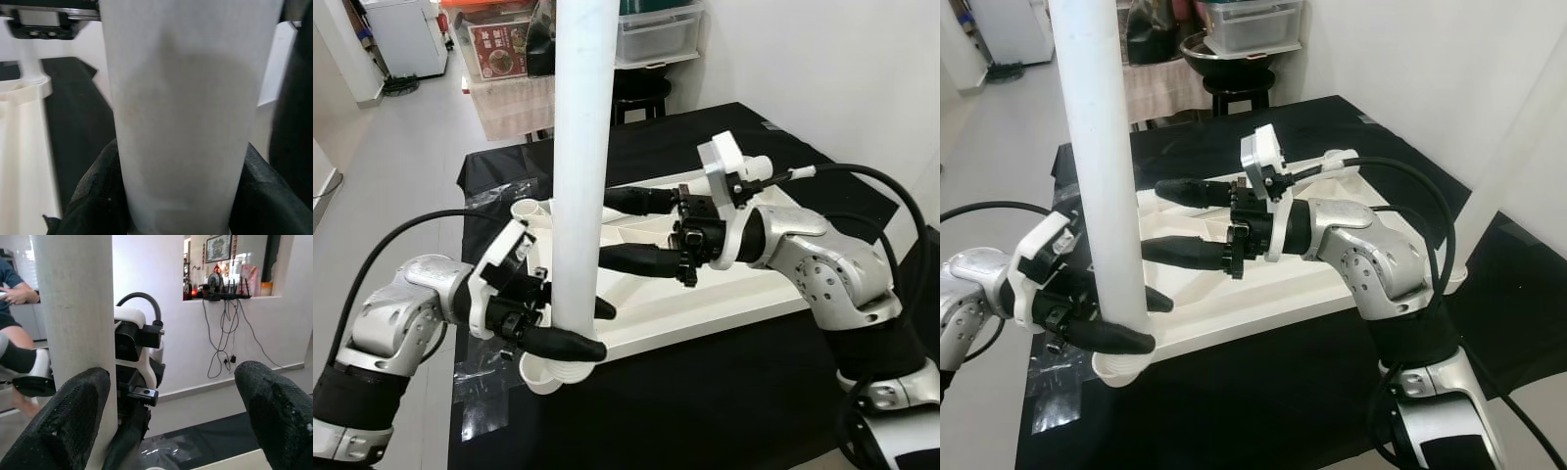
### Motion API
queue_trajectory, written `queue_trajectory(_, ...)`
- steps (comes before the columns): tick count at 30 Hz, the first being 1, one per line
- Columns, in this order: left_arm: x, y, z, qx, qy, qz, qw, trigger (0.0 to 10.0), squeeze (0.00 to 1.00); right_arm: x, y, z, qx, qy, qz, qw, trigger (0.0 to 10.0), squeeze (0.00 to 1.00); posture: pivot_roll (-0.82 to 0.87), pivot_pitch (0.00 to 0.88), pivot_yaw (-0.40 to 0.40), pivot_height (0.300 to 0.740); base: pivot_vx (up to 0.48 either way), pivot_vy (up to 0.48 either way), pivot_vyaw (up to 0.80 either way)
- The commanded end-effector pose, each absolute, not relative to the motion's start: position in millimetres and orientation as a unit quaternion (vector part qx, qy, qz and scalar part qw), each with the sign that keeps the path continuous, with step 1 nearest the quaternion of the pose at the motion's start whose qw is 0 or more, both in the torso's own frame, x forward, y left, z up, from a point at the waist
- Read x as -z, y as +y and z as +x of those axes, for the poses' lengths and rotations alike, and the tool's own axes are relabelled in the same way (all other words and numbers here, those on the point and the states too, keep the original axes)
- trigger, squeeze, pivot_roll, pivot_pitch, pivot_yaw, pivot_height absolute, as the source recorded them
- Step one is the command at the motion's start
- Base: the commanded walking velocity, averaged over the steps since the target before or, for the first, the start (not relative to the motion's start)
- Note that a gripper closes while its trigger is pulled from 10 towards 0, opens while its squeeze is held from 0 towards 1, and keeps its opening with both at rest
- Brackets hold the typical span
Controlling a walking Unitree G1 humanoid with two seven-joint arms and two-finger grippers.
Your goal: Building children table
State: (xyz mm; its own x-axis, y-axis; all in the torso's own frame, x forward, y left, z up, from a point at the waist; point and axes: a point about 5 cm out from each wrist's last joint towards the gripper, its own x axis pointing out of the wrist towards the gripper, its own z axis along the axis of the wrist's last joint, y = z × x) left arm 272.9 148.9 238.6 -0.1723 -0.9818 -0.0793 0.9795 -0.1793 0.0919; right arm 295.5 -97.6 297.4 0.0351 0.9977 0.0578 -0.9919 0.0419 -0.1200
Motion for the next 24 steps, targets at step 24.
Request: queue_trajectory(24, -242, 140, 285, 0.733, -0.033, 0.086, 0.674, 10.0, 0.0, -288, -76, 276, -0.742, -0.05, -0.045, 0.667, 10.0, 0.0, -0.12, 0.085, 0.034, 0.74, 0.0, 0.0, 0.0)
